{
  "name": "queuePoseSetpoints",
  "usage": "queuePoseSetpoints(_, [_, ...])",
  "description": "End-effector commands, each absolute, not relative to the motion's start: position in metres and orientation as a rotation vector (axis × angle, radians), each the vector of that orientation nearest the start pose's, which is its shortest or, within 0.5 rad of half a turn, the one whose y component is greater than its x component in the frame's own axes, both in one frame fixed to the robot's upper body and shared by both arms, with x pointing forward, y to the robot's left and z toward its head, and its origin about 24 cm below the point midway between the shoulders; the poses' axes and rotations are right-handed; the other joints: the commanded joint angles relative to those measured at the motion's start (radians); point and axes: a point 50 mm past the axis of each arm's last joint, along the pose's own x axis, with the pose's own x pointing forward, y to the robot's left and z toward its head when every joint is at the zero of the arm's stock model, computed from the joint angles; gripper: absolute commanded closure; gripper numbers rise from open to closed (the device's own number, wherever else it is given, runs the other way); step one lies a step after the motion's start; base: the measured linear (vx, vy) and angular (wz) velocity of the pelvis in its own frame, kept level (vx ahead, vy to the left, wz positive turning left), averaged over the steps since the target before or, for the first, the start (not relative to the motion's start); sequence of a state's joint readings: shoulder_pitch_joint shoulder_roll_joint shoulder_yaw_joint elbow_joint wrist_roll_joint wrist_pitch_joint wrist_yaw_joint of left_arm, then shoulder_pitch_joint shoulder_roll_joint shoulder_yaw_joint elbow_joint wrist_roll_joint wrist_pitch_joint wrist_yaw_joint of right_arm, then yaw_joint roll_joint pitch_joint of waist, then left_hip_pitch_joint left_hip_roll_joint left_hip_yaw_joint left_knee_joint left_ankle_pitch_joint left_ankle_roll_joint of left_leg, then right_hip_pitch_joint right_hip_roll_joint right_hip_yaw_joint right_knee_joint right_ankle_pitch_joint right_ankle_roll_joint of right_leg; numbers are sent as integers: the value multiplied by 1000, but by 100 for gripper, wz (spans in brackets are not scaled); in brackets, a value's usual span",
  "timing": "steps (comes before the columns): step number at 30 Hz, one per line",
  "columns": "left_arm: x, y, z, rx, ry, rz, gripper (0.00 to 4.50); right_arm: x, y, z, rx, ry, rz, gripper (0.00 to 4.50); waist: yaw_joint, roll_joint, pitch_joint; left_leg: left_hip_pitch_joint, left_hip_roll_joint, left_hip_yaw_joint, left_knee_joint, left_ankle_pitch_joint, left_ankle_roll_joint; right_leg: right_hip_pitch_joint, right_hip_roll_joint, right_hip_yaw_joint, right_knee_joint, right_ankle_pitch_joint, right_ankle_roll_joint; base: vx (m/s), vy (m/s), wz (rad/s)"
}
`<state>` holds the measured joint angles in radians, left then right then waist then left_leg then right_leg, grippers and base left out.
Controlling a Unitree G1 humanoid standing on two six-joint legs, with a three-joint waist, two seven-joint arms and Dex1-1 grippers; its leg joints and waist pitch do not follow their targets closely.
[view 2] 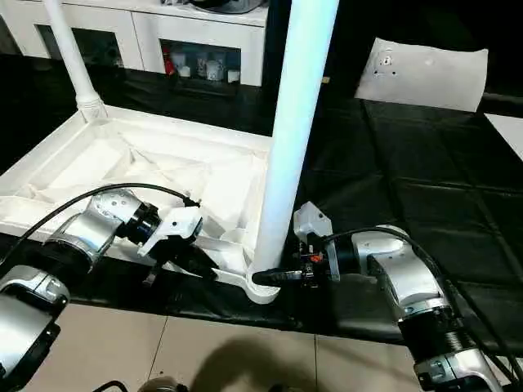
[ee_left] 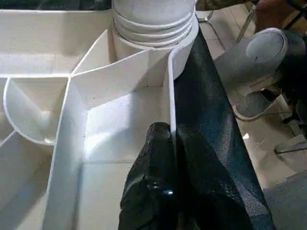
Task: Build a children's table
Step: Rotate leg to tighten
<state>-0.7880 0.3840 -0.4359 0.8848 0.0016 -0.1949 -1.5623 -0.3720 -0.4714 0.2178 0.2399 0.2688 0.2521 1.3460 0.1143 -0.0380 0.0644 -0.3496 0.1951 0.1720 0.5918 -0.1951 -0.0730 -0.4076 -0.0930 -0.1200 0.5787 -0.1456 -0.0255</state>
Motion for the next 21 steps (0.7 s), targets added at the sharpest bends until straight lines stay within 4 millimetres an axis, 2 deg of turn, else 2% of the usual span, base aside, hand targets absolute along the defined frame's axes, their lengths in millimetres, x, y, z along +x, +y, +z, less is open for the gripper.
queuePoseSetpoints(1, [324, 121, 65, 596, 507, -1742, 450, 272, -143, 65, -56, 332, 1460, 249, -6, -6, -69, 3, 44, -2, -71, -162, 47, 59, -68, 62, -63, -334, -163, 0, 0, 0])
queuePoseSetpoints(3, [333, 112, 65, 520, 486, -1600, 450, 278, -134, 61, -14, 317, 1309, 249, -13, -7, -61, 7, 39, -5, -75, -207, 23, 54, -70, 56, -78, -447, -131, 0, 0, 0])
queuePoseSetpoints(6, [340, 99, 67, 430, 442, -1497, 450, 284, -125, 54, -14, 331, 1155, 249, -22, -6, -61, 10, 35, -10, -73, -228, 2, 53, -74, 51, -93, -554, -85, 0, 0, 0])
queuePoseSetpoints(7, [343, 91, 67, 400, 415, -1442, 450, 287, -120, 51, 7, 345, 1083, 250, -32, -6, -58, 7, 34, -12, -75, -235, -1, 52, -71, 49, -96, -563, -78, 0, 0, 0])
queuePoseSetpoints(8, [345, 86, 68, 381, 401, -1407, 450, 289, -117, 50, 20, 349, 1039, 250, -39, -9, -59, 2, 32, -16, -75, -246, -1, 57, -72, 44, -100, -584, -63, 0, 0, 0])
queuePoseSetpoints(11, [351, 67, 70, 310, 369, -1286, 450, 296, -103, 48, 61, 355, 903, 252, -60, -9, -58, 6, 27, -15, -70, -261, 7, 48, -70, 42, -108, -600, -60, 0, 0, 0])
queuePoseSetpoints(12, [353, 59, 71, 285, 358, -1238, 450, 300, -97, 48, 75, 358, 828, 252, -61, -10, -58, 6, 25, -15, -70, -262, 11, 48, -71, 40, -110, -608, -57, 0, 0, 0])
queuePoseSetpoints(13, [354, 52, 73, 261, 349, -1196, 450, 304, -91, 47, 90, 363, 760, 252, -63, -5, -57, 6, 26, -15, -70, -264, 10, 46, -70, 41, -111, -611, -57, 0, 0, 0])
queuePoseSetpoints(14, [355, 48, 74, 248, 344, -1171, 450, 306, -87, 47, 100, 368, 718, 252, -72, -9, -58, 5, 22, -17, -68, -274, 6, 47, -68, 34, -116, -635, -44, 0, 0, 0])
queuePoseSetpoints(16, [359, 38, 77, 219, 324, -1087, 450, 311, -77, 48, 112, 377, 619, 252, -77, -7, -60, 5, 23, -17, -70, -253, 12, 46, -69, 39, -113, -600, -50, 0, 0, 0])
queuePoseSetpoints(19, [359, 34, 80, 198, 317, -1057, 450, 312, -68, 54, 152, 343, 611, 252, -79, -5, -62, 0, 24, -14, -72, -239, 38, 49, -66, 44, -107, -538, -66, 0, 0, 0])
queuePoseSetpoints(20, [358, 33, 80, 199, 312, -1063, 450, 312, -67, 55, 162, 329, 616, 197, -78, -3, -64, 1, 25, -14, -73, -230, 45, 50, -67, 47, -103, -513, -74, 0, 0, 0])
queuePoseSetpoints(21, [357, 33, 80, 202, 309, -1071, 450, 311, -66, 56, 167, 318, 621, 184, -78, -4, -65, -2, 25, -13, -74, -223, 49, 52, -66, 48, -101, -498, -78, 0, 0, 0])
